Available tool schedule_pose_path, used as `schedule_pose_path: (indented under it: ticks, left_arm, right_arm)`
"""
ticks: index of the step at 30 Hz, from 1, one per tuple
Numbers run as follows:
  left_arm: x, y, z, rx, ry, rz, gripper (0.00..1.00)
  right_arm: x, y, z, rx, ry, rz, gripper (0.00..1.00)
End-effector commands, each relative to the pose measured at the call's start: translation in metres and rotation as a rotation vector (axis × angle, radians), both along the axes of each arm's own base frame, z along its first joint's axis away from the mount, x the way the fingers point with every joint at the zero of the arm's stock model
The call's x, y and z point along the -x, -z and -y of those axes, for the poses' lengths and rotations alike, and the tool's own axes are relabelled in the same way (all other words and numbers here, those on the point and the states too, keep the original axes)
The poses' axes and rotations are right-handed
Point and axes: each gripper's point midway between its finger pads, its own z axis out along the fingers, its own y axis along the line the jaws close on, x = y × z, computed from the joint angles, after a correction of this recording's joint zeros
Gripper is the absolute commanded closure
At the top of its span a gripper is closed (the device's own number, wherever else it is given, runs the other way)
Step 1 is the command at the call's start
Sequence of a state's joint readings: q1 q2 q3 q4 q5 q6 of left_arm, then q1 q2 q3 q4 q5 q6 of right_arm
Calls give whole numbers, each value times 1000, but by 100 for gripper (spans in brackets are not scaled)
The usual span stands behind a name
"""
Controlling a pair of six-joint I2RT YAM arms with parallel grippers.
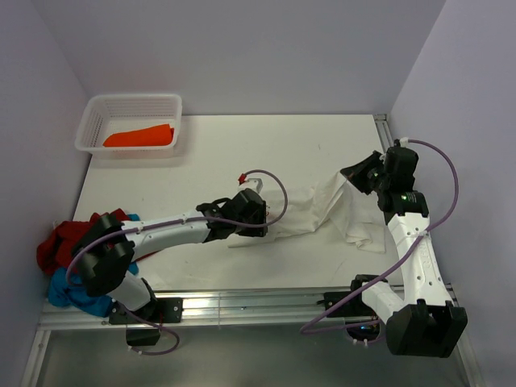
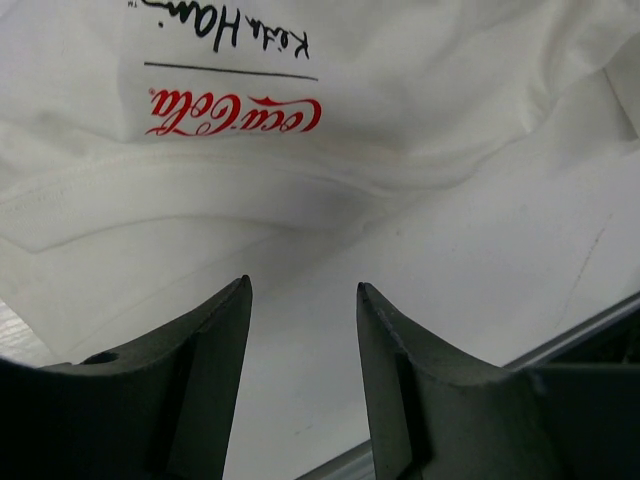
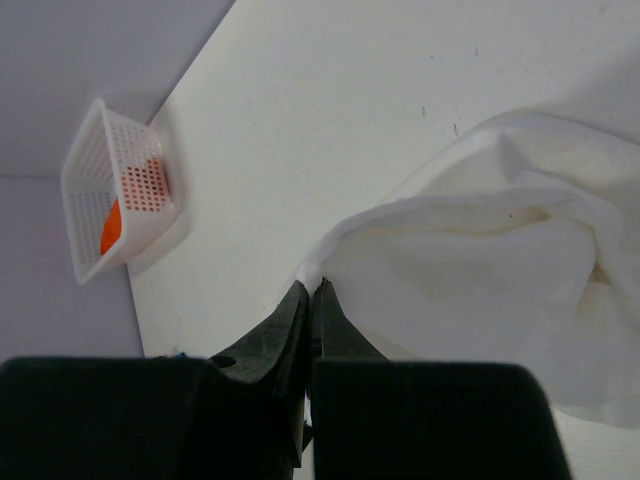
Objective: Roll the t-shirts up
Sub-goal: Flatten the tshirt
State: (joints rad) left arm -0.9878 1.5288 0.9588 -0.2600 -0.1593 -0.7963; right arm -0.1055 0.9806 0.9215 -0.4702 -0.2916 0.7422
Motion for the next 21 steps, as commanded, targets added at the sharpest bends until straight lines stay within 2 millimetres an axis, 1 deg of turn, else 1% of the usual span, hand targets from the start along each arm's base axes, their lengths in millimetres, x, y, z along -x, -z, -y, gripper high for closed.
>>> schedule_pose_path:
  ticks: [1, 2, 3, 4, 5, 6, 7, 9, 11, 12, 14, 15, 16, 17, 18, 19, 20, 21]
  left_arm:
    - [-14, -10, 13, -37, -2, 78, 48]
    - [-17, -14, 18, -35, 4, 90, 48]
    - [-18, -8, 20, -52, 9, 85, 48]
    - [-21, -12, 25, -48, 11, 94, 48]
    - [-23, -10, 27, -57, 14, 97, 48]
    - [-24, -3, 28, -79, 15, 94, 48]
    - [-26, -5, 32, -79, 17, 100, 48]
    - [-28, 2, 35, -96, 21, 99, 48]
    - [-31, 4, 40, -103, 27, 100, 48]
    - [-32, 13, 39, -125, 23, 91, 48]
    - [-35, 18, 42, -141, 22, 88, 49]
    - [-35, 25, 42, -155, 19, 80, 49]
    - [-37, 25, 44, -154, 18, 83, 50]
    - [-36, 27, 45, -153, 25, 76, 54]
    - [-36, 31, 45, -164, 23, 71, 64]
    - [-38, 28, 46, -164, 17, 72, 87]
    - [-38, 27, 44, -167, 3, 72, 95]
    - [-38, 21, 41, -167, -3, 76, 100]
  right_arm:
    - [-8, -14, -2, -12, -18, 59, 100]
    - [-8, -15, -2, -14, -21, 61, 100]
    - [-8, -15, -2, -14, -21, 58, 100]
    - [-9, -15, -2, -15, -20, 61, 100]
    - [-9, -15, -3, -16, -21, 59, 100]
    - [-9, -15, -3, -18, -25, 61, 100]
    - [-9, -14, -4, -19, -27, 58, 100]
    - [-8, -14, -4, -18, -29, 57, 100]
    - [-7, -15, -4, -18, -31, 60, 100]
    - [-7, -16, -4, -20, -31, 61, 100]
    - [-6, -16, -5, -20, -36, 65, 100]
    - [-6, -16, -5, -21, -38, 65, 100]
    - [-6, -15, -6, -21, -38, 64, 100]
    - [-5, -13, -6, -22, -37, 61, 100]
    - [-5, -13, -6, -22, -37, 61, 100]
    - [-5, -13, -6, -23, -37, 63, 100]
    - [-4, -11, -6, -24, -36, 60, 100]
    - [-4, -11, -6, -24, -36, 61, 100]
